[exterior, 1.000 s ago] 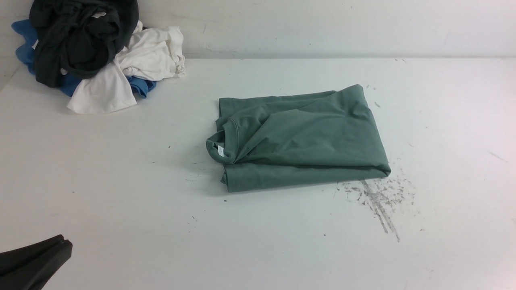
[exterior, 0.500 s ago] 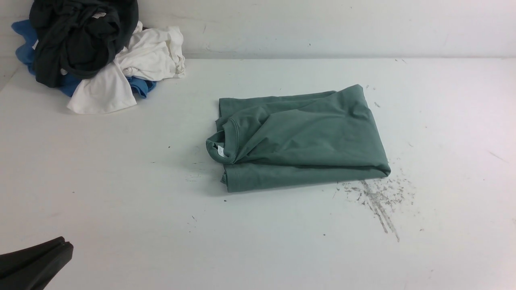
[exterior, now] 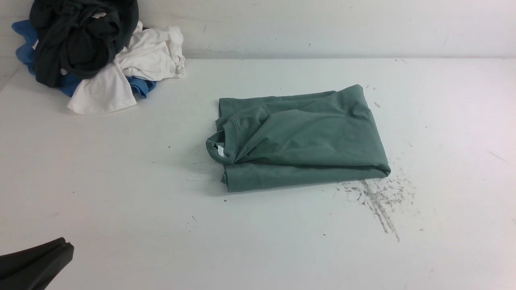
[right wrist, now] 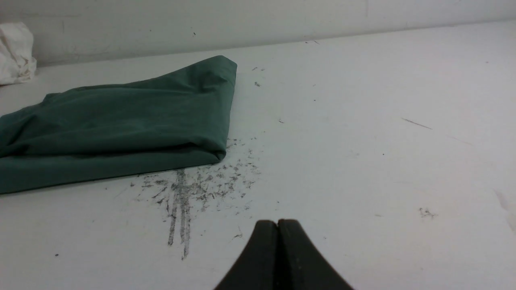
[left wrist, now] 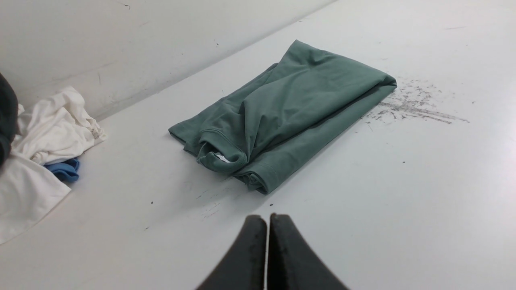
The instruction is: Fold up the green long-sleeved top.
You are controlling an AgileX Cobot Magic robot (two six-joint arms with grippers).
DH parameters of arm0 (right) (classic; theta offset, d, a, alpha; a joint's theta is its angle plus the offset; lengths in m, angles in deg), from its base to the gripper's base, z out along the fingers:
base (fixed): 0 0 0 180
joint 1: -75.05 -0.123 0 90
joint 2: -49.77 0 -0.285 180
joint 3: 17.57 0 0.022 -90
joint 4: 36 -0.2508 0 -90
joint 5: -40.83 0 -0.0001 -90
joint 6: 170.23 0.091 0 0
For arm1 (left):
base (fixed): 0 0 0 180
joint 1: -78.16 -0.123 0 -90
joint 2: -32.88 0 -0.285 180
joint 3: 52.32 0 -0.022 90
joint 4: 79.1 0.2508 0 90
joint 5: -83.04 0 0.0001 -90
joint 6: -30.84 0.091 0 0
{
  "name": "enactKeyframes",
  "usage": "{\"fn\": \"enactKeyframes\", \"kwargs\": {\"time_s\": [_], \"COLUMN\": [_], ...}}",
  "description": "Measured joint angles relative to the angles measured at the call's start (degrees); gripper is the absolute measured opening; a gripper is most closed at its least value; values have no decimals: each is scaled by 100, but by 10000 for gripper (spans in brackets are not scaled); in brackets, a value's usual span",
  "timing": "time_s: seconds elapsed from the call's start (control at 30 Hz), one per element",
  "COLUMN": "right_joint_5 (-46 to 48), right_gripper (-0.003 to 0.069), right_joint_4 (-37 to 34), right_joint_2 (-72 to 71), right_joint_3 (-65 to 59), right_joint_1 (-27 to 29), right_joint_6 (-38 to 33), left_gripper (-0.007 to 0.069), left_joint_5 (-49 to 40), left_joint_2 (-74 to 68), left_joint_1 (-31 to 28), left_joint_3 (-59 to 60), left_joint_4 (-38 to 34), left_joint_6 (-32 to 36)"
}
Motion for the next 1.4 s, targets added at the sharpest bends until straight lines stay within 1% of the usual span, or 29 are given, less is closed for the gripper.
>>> {"fn": "enactKeyframes", "kwargs": {"time_s": [0.5,0.6,0.67,0.7,0.83,0.9,0.97,1.03,1.1,1.13,1.2,1.23,1.27,1.3,1.33,1.37,1.4], "right_joint_5": [0,6,6,6,12,17,17,17,22,22,22,22,22,22,22,22,22], "right_gripper": [-14,-14,-14,-14,-14,-14,-14,-14,-14,-14,-14,-14,-14,-14,-14,-14,-14], "right_joint_4": [0,0,2,6,6,6,6,6,6,6,6,6,6,6,6,6,6], "right_joint_2": [0,0,0,0,0,0,0,0,0,0,0,0,0,0,0,0,0], "right_joint_3": [0,0,0,0,5,5,5,5,5,5,5,5,5,5,5,5,5], "right_joint_1": [0,0,0,0,4,4,4,4,4,4,4,4,4,4,4,4,4], "right_joint_6": [41,55,60,60,60,60,60,60,60,60,60,60,60,60,60,60,60], "left_gripper": [-7,-7,-7,-7,-7,-7,-7,-7,-7,-7,-7,-7,-7,-7,-7,-7,-7], "left_joint_5": [0,-1,-16,-16,-65,-14,141,223,560,591,1018,1127,1320,1386,1621,1709,1856], "left_joint_2": [0,446,694,1050,1450,1461,1463,1463,1463,1463,1463,1463,1463,1463,1463,1463,1463], "left_joint_1": [21,245,273,273,94,-89,-453,-568,-818,-830,-914,-919,-918,-918,-918,-918,-918], "left_joint_3": [0,85,137,211,293,305,373,428,623,657,935,986,1166,1193,1424,1551,1750], "left_joint_4": [7,4,-8,-14,-38,27,45,37,53,58,243,316,478,539,842,989,1400], "left_joint_6": [0,0,0,0,0,0,-26,-55,-221,-252,-508,-568,-813,-853,-1210,-1415,-1697]}}
